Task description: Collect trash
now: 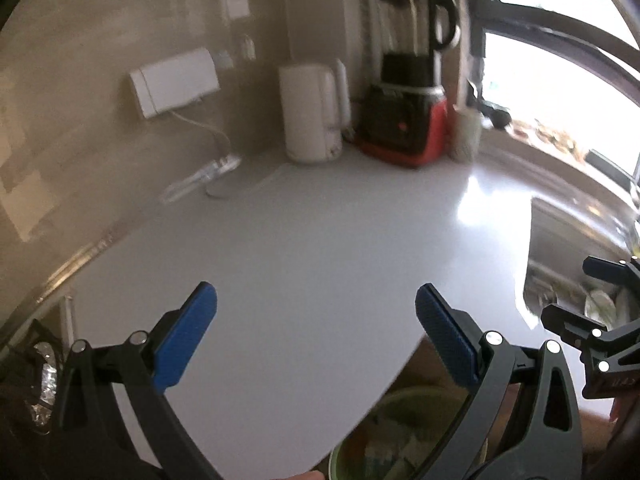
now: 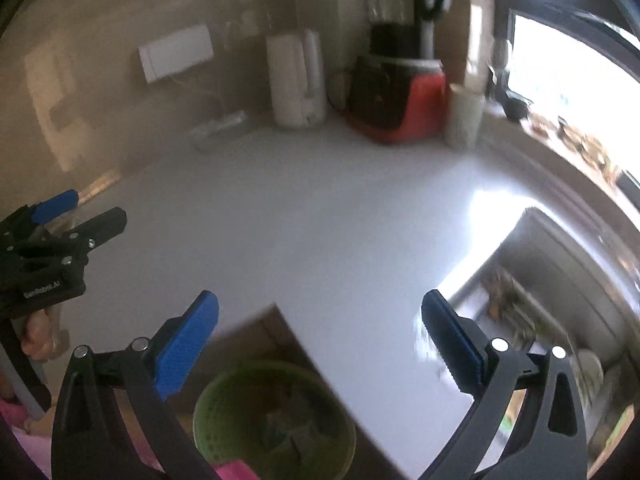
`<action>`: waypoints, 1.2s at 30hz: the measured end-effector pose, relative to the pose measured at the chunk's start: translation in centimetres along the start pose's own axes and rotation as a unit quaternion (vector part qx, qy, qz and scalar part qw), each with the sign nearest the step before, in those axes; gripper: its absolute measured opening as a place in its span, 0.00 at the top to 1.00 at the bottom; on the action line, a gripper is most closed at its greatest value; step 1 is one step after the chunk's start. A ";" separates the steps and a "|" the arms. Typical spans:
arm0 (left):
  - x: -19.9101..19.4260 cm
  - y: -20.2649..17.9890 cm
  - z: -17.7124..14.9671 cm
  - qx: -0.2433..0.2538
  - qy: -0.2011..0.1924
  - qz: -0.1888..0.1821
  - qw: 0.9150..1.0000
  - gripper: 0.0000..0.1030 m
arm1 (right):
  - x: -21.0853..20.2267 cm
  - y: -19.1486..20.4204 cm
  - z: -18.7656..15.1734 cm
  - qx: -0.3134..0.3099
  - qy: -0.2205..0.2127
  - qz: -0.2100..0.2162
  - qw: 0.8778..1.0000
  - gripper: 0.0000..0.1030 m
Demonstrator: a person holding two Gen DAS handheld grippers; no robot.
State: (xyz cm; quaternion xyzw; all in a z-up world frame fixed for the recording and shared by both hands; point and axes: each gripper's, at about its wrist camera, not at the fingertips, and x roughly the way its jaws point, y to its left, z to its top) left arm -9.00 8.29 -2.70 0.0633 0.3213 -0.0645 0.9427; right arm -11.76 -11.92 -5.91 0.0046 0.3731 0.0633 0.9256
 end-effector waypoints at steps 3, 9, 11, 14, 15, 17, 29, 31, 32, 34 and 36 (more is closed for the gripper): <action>-0.3 -0.1 1.4 -0.013 -0.011 0.016 1.000 0.08 | 0.2 -0.3 1.1 -0.021 -0.014 0.005 1.000 0.02; -0.8 -0.3 2.8 -0.035 -0.016 0.030 0.999 0.08 | 0.3 -0.2 2.6 -0.038 -0.020 0.021 0.999 0.02; -1.2 -0.5 3.4 -0.034 -0.024 0.037 0.998 0.08 | -0.1 -0.1 3.2 -0.044 -0.023 0.019 0.999 0.02; -2.3 -0.6 4.5 -0.036 -0.038 0.049 0.997 0.08 | -1.0 0.2 4.1 -0.052 -0.035 0.012 0.998 0.02; -2.7 -0.7 5.0 -0.034 -0.044 0.052 0.997 0.08 | -1.5 0.2 4.6 -0.052 -0.042 0.010 0.998 0.02; -3.6 -0.8 6.0 -0.029 -0.056 0.059 0.996 0.08 | -2.6 0.2 5.7 -0.055 -0.057 0.006 0.997 0.02; -11.2 0.0 14.3 -0.043 -0.159 0.115 0.980 0.08 | -13.3 2.5 12.6 -0.102 -0.210 -0.077 0.969 0.02; -11.6 -0.1 14.5 -0.050 -0.156 0.116 0.980 0.08 | -13.8 2.6 12.5 -0.094 -0.211 -0.087 0.969 0.02; -11.7 -0.1 14.4 -0.053 -0.151 0.109 0.981 0.08 | -13.9 2.5 12.4 -0.084 -0.211 -0.080 0.971 0.02; -11.6 0.0 14.2 -0.061 -0.138 0.092 0.984 0.08 | -13.9 2.4 12.1 -0.071 -0.206 -0.058 0.974 0.02; -11.4 0.1 13.8 -0.064 -0.130 0.090 0.985 0.08 | -13.8 2.5 11.9 -0.071 -0.200 -0.041 0.976 0.02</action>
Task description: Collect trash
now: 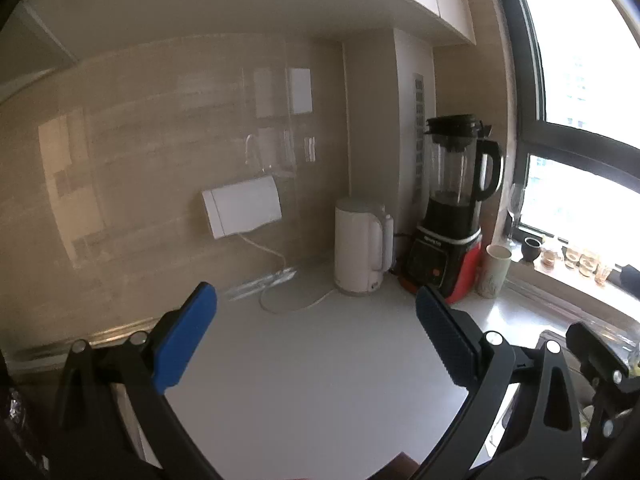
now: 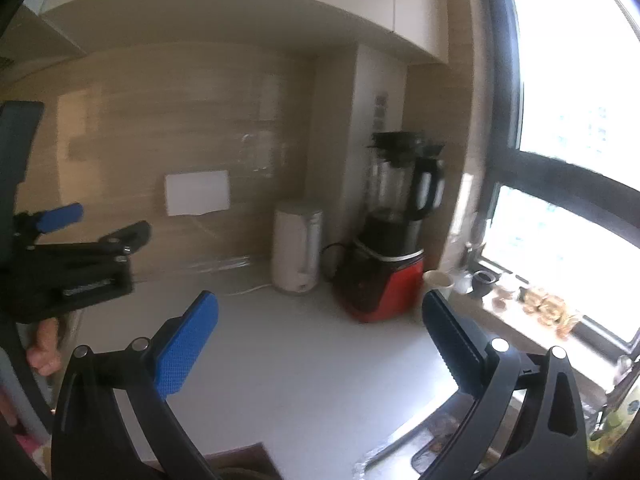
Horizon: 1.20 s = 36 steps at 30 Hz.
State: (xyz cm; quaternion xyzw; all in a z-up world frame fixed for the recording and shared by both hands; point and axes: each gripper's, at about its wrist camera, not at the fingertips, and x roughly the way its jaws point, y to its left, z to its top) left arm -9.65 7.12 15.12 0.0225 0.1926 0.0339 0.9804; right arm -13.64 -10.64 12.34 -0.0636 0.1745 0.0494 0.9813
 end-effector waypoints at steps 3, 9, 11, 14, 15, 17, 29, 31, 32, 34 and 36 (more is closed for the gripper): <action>0.0 0.2 -0.4 -0.003 0.000 0.011 1.000 0.08 | -0.1 0.3 -0.4 -0.007 0.001 -0.014 1.000 0.02; -0.2 0.5 -0.6 -0.012 0.000 0.013 1.000 0.08 | -0.2 0.3 -0.9 0.003 0.005 -0.008 1.000 0.02; -0.3 0.4 -0.6 -0.009 -0.001 0.013 1.000 0.08 | -0.2 0.3 -0.9 0.003 0.007 -0.008 1.000 0.02; -0.4 0.3 -0.7 -0.011 0.000 0.010 1.000 0.08 | -0.2 0.4 -0.9 0.002 0.008 -0.006 1.000 0.02; -0.4 0.3 -0.7 -0.012 0.000 0.011 1.000 0.08 | -0.2 0.5 -0.9 0.002 0.008 -0.007 1.000 0.02; -0.6 0.2 -0.7 -0.011 0.000 0.012 1.000 0.08 | -0.2 0.4 -0.9 0.002 0.008 -0.006 1.000 0.02; -0.3 -0.1 -0.8 -0.006 -0.008 0.016 1.000 0.07 | -0.5 0.5 -1.1 0.009 0.012 -0.008 1.000 0.02; -0.2 -0.4 -0.8 -0.002 -0.008 0.013 1.000 0.07 | -0.4 0.6 -1.2 0.010 0.014 -0.008 1.000 0.02; -0.2 -0.4 -0.8 -0.003 -0.006 0.010 1.000 0.07 | -0.4 0.6 -1.2 0.009 0.015 -0.007 1.000 0.02; -0.1 -0.4 -0.9 -0.006 -0.003 0.007 1.000 0.07 | -0.4 0.6 -1.3 0.009 0.016 -0.007 1.000 0.02; -0.1 -0.4 -0.9 -0.007 -0.002 0.007 1.000 0.07 | -0.3 0.7 -1.3 0.009 0.019 -0.007 1.000 0.02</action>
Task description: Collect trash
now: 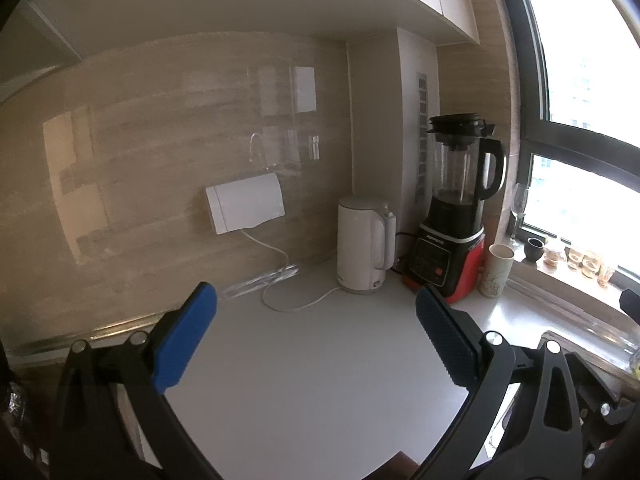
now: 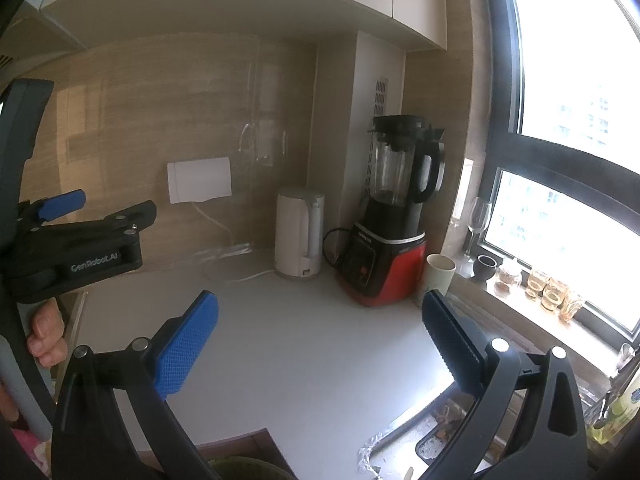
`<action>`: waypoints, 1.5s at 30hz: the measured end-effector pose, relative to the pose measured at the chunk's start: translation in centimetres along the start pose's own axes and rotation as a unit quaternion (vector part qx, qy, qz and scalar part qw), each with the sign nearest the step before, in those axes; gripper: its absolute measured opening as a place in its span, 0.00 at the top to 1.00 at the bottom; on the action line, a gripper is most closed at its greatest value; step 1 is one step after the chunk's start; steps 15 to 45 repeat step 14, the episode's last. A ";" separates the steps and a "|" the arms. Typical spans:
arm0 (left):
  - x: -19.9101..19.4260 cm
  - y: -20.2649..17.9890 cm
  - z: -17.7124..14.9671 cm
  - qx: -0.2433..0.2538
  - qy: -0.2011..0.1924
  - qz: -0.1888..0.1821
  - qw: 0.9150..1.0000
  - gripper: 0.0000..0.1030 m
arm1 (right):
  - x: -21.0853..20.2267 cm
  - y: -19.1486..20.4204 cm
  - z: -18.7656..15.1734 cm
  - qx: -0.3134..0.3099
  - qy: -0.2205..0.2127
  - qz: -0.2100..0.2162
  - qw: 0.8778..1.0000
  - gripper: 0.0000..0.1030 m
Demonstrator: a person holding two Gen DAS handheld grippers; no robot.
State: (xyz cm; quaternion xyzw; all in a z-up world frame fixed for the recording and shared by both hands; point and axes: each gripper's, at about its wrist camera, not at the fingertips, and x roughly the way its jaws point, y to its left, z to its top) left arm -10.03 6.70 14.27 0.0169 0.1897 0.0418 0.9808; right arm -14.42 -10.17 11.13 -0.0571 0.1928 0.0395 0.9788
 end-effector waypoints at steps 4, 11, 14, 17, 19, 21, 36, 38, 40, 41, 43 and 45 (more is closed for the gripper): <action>0.2 0.3 0.0 -0.004 0.001 0.005 1.000 0.07 | 0.1 0.1 -0.1 0.001 0.003 -0.001 1.000 0.02; 0.5 0.5 0.1 -0.003 0.002 -0.004 1.000 0.07 | 0.2 0.2 -0.3 0.001 0.006 0.000 1.000 0.02; 0.4 0.4 0.0 -0.001 0.002 -0.002 1.000 0.07 | 0.1 0.4 -0.4 0.000 0.006 0.000 1.000 0.02; 0.4 0.4 0.0 -0.001 0.002 -0.002 1.000 0.07 | 0.1 0.4 -0.4 0.000 0.006 0.000 1.000 0.02; 0.4 0.4 0.0 -0.001 0.002 -0.002 1.000 0.07 | 0.1 0.4 -0.4 0.000 0.006 0.000 1.000 0.02; 0.4 0.4 0.0 -0.001 0.002 -0.002 1.000 0.07 | 0.1 0.4 -0.4 0.000 0.006 0.000 1.000 0.02; 0.4 0.4 0.0 -0.001 0.002 -0.002 1.000 0.07 | 0.1 0.4 -0.4 0.000 0.006 0.000 1.000 0.02; 0.4 0.4 0.0 -0.001 0.002 -0.002 1.000 0.07 | 0.1 0.4 -0.4 0.000 0.006 0.000 1.000 0.02; 0.4 0.4 0.0 -0.001 0.002 -0.002 1.000 0.07 | 0.1 0.4 -0.4 0.000 0.006 0.000 1.000 0.02; 0.4 0.4 0.0 -0.001 0.002 -0.002 1.000 0.07 | 0.1 0.4 -0.4 0.000 0.006 0.000 1.000 0.02; 0.4 0.4 0.0 -0.001 0.002 -0.002 1.000 0.07 | 0.1 0.4 -0.4 0.000 0.006 0.000 1.000 0.02; 0.4 0.4 0.0 -0.001 0.002 -0.002 1.000 0.07 | 0.1 0.4 -0.4 0.000 0.006 0.000 1.000 0.02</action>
